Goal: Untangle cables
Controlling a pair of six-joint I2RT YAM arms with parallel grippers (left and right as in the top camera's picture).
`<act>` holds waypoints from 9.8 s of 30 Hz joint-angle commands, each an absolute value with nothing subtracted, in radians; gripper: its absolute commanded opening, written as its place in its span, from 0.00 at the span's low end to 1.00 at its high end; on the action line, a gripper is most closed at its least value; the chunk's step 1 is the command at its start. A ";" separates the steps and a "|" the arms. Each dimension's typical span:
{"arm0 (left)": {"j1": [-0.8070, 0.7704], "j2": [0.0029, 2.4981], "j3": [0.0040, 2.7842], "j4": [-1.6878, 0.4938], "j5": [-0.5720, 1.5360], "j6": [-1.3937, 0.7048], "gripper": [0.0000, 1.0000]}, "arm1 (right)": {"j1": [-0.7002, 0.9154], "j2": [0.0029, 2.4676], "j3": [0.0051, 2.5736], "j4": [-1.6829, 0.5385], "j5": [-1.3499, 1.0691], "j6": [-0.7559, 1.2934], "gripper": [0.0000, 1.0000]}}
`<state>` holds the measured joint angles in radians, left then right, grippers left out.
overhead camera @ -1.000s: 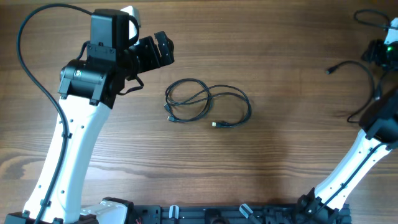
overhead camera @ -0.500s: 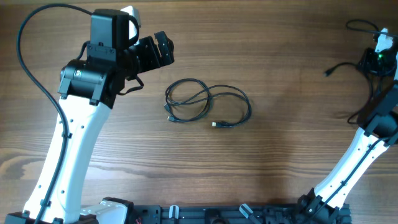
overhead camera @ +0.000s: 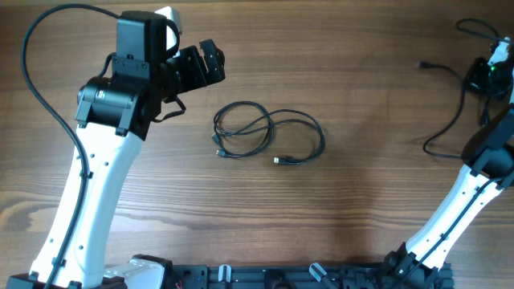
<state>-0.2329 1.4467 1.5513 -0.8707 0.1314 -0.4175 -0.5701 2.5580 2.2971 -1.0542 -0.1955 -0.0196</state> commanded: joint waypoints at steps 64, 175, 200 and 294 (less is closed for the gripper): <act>-0.234 1.454 1.558 -0.876 0.136 -0.427 1.00 | -0.472 2.155 1.679 -0.614 -0.158 0.029 0.04; -0.358 2.011 1.423 -0.810 0.377 0.463 0.51 | -0.115 1.666 1.626 -1.106 -0.476 0.052 0.98; -0.328 1.415 1.703 -0.588 0.523 -0.314 0.04 | -0.115 1.666 1.626 -1.112 -0.471 0.052 1.00; 0.058 1.669 1.563 -1.028 0.329 -0.418 0.04 | 0.183 1.755 1.626 -0.967 -0.316 0.056 0.04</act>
